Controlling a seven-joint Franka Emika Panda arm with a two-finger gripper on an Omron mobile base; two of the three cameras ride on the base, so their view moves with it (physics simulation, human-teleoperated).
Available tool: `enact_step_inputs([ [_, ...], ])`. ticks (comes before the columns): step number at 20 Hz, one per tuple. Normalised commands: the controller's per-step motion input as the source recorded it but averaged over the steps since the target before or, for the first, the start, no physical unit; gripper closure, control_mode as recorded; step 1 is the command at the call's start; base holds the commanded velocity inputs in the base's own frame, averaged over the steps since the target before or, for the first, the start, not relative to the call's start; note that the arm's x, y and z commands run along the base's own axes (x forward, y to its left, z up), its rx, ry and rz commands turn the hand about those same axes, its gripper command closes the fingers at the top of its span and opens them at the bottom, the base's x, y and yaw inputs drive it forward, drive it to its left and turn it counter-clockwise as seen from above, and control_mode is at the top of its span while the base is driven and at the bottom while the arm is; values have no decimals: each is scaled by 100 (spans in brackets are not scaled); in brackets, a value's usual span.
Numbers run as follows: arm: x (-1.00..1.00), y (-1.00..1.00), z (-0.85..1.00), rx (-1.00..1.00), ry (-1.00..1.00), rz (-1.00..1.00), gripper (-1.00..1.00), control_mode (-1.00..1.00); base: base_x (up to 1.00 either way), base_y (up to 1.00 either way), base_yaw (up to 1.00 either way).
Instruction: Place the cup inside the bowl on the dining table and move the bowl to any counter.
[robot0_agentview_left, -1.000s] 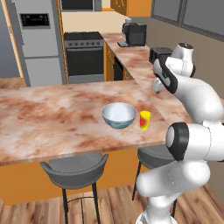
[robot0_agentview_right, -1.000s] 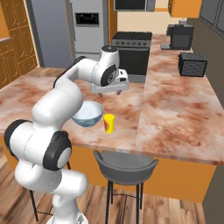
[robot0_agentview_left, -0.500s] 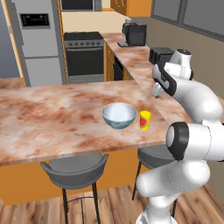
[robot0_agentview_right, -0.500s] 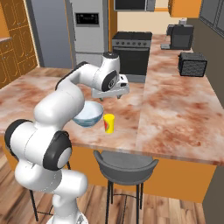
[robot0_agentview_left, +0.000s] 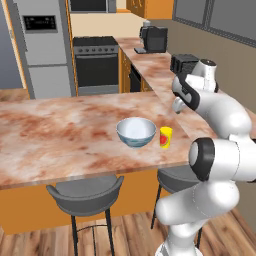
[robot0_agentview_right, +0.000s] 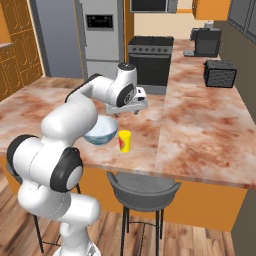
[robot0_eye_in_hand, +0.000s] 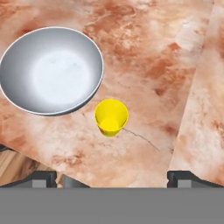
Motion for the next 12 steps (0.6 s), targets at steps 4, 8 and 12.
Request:
enact_step_inputs([
  [4, 6, 0, 0, 0, 0, -5, -100, -100, 0, 0, 0],
  [8, 2, 0, 2, 0, 0, -8, -100, -100, 0, 0, 0],
  [12, 0, -4, 2, 0, 2, -5, -100, -100, 0, 0, 0],
])
